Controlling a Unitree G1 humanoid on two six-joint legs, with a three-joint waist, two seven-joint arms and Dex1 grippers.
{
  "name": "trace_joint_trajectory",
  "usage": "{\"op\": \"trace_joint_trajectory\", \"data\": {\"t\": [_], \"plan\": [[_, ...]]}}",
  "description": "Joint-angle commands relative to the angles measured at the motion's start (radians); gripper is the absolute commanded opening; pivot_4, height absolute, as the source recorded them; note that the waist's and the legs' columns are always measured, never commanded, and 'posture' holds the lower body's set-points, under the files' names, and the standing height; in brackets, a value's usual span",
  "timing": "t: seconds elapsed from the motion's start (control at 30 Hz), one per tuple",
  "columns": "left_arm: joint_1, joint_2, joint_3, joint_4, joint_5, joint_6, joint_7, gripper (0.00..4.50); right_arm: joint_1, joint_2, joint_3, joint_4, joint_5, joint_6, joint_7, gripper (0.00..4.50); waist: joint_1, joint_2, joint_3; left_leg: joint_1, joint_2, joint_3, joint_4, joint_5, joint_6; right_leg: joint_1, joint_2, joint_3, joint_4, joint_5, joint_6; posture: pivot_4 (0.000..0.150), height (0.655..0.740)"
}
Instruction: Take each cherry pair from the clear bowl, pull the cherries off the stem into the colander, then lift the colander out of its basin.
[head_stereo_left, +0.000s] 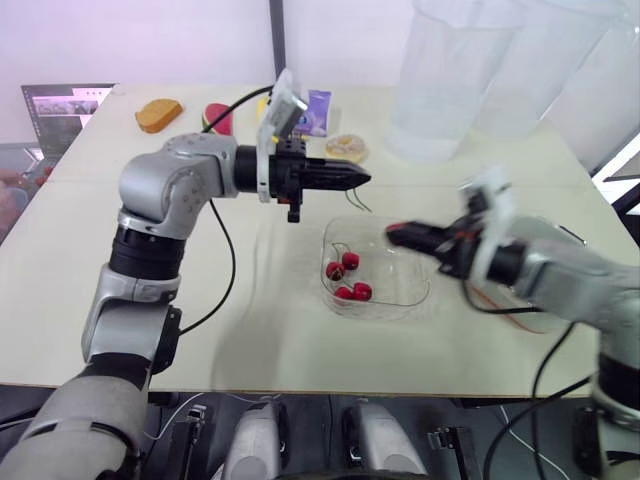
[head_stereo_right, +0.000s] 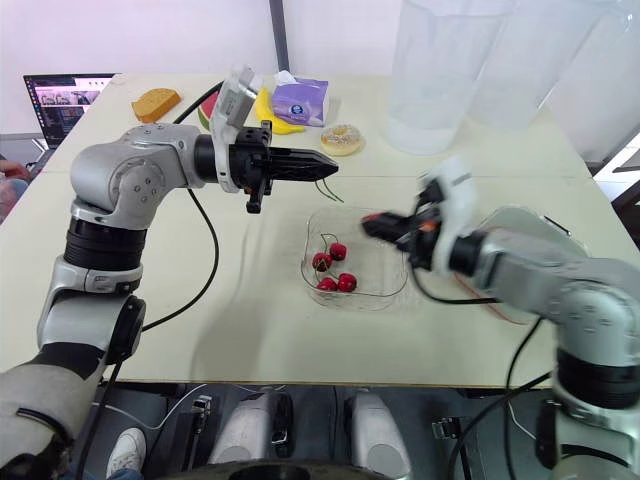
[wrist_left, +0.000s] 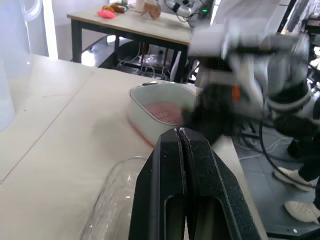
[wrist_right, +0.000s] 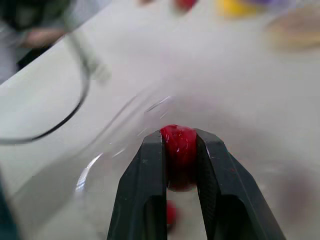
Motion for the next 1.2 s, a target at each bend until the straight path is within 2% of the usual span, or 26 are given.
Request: {"op": "trace_joint_trajectory", "data": {"t": [0.03,0.13,0.2,0.33,0.43,0.47,0.6,0.63,0.8,1.0,1.1,1.2], "plan": [[-0.01,0.003,0.025,-0.039,-0.018,-0.009,0.003,0.0,0.081,-0.1,-0.169,-0.02,-0.01,-0.01,-0.009,0.41,-0.001,0.0,0.0,0.0,0.0,0.0,0.0,0.0,0.0,0.0,0.0,0.0,-0.001,0.0,0.0,0.15,0.74],[0.002,0.0,0.026,-0.053,-0.026,-0.003,0.01,0.0,0.291,-0.194,-0.283,-0.037,-0.163,-0.014,0.055,0.41,-0.003,0.0,0.0,0.0,0.0,0.0,-0.001,0.0,0.0,0.0,0.0,0.0,-0.001,0.0,0.0,0.15,0.74],[0.008,-0.002,0.027,-0.06,-0.032,0.0,0.014,0.0,0.413,-0.218,-0.307,-0.039,-0.254,-0.041,0.095,0.41,-0.003,0.0,0.0,0.001,0.0,0.0,-0.001,0.0,0.0,0.001,0.001,0.0,-0.001,0.0,0.0,0.15,0.74],[0.013,-0.002,0.026,-0.066,-0.038,0.002,0.014,0.0,0.47,-0.187,-0.287,-0.004,-0.354,-0.099,0.103,0.41,-0.016,0.0,0.0,0.003,0.0,0.001,-0.001,0.001,-0.001,0.002,0.002,0.001,0.0,0.0,0.001,0.15,0.74],[0.013,-0.005,0.024,-0.066,-0.037,0.0,0.015,0.0,0.473,-0.155,-0.271,0.015,-0.411,-0.128,0.105,1.73,-0.01,0.001,0.0,0.003,0.0,0.0,-0.001,0.001,-0.002,0.002,0.002,0.001,0.0,0.0,0.001,0.15,0.74],[0.012,-0.005,0.024,-0.066,-0.036,0.0,0.014,0.0,0.47,-0.141,-0.275,0.014,-0.411,-0.133,0.11,2.1,-0.008,0.001,0.0,0.003,0.0,0.0,-0.001,0.001,-0.002,0.002,0.002,0.001,0.0,0.0,0.001,0.15,0.74],[0.011,-0.002,0.023,-0.067,-0.036,-0.002,0.009,0.0,0.469,-0.118,-0.313,-0.001,-0.408,-0.133,0.137,4.1,-0.003,0.001,0.0,0.002,0.0,0.0,-0.001,0.001,-0.002,0.002,0.002,0.001,0.0,0.0,0.002,0.15,0.74],[0.011,-0.001,0.023,-0.067,-0.035,-0.003,0.008,0.0,0.465,-0.116,-0.328,-0.004,-0.399,-0.13,0.147,4.45,-0.003,0.001,0.0,0.002,0.0,0.0,-0.001,0.001,-0.002,0.002,0.002,0.001,0.0,0.0,0.002,0.15,0.74],[0.011,0.001,0.023,-0.066,-0.035,-0.004,0.004,0.0,0.447,-0.128,-0.395,-0.03,-0.357,-0.126,0.196,4.45,-0.004,0.001,0.0,0.002,0.0,0.0,-0.001,0.001,-0.002,0.002,0.002,0.001,0.0,0.0,0.002,0.15,0.74],[0.019,0.003,0.015,-0.067,-0.027,-0.014,-0.003,0.0,0.422,-0.1,-0.429,-0.151,-0.186,-0.201,0.339,4.45,-0.006,0.0,0.0,0.002,0.0,0.0,-0.001,0.001,-0.002,0.002,0.002,0.001,0.0,0.0,0.002,0.15,0.74],[0.043,0.02,0.01,-0.092,-0.019,-0.016,0.0,0.0,0.436,-0.077,-0.349,-0.275,-0.068,-0.258,0.409,4.45,-0.005,0.0,0.0,0.002,0.0,-0.001,-0.001,0.001,-0.002,0.002,0.002,0.001,0.0,0.0,0.002,0.15,0.74],[0.074,0.047,0.024,-0.126,-0.027,-0.005,0.006,0.0,0.44,-0.073,-0.297,-0.326,-0.052,-0.308,0.429,4.45,-0.007,0.0,0.0,0.003,0.0,-0.001,-0.001,0.001,-0.002,0.003,0.002,0.001,0.0,0.0,0.002,0.15,0.74]]}}
